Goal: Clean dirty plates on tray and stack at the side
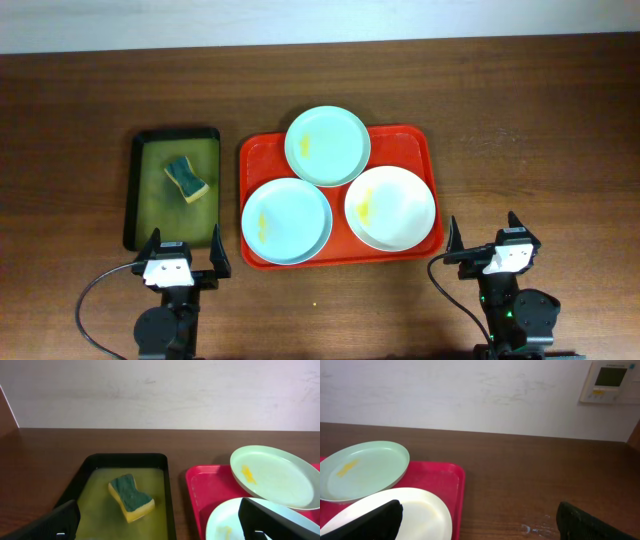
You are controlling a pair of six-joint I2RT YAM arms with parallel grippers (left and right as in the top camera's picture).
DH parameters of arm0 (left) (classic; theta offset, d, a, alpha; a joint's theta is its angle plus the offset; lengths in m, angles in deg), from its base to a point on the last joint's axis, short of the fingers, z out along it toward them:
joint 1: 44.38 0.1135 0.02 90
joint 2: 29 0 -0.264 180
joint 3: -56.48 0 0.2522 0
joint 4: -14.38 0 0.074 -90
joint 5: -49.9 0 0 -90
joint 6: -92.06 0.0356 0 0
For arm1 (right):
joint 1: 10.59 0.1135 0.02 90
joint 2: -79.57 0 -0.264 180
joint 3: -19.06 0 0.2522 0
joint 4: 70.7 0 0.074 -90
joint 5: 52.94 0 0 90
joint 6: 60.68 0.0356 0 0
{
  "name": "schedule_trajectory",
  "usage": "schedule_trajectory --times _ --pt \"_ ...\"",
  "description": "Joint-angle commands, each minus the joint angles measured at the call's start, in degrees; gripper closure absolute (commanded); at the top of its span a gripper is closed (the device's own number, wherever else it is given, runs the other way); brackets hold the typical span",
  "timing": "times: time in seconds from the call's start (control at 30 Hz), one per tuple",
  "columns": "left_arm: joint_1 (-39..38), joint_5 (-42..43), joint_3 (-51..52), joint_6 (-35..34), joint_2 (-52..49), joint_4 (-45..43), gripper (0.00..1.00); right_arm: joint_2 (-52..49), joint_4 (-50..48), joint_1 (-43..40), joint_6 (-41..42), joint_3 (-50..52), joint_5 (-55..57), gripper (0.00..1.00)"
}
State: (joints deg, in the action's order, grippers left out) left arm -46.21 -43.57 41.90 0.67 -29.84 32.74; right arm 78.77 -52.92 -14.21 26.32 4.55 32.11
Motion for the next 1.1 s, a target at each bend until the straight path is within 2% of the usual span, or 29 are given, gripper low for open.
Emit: schedule_trajectory --times 0.0,0.17,0.37,1.07 --pt "0.2 -0.3 0.3 -0.7 0.4 0.0 0.01 0.4 0.1 -0.3 0.5 0.4 0.7 0.01" --pt "0.2 -0.3 0.3 -0.7 0.4 0.0 0.01 0.4 0.2 -0.2 0.4 0.4 0.8 0.01" --pt "0.2 -0.2 0.3 -0.7 0.4 0.0 0.01 0.4 0.1 5.7 0.5 0.4 0.7 0.01" --pt "0.2 -0.2 0.3 -0.7 0.4 0.0 0.01 0.4 0.1 5.9 0.5 0.4 0.7 0.01"
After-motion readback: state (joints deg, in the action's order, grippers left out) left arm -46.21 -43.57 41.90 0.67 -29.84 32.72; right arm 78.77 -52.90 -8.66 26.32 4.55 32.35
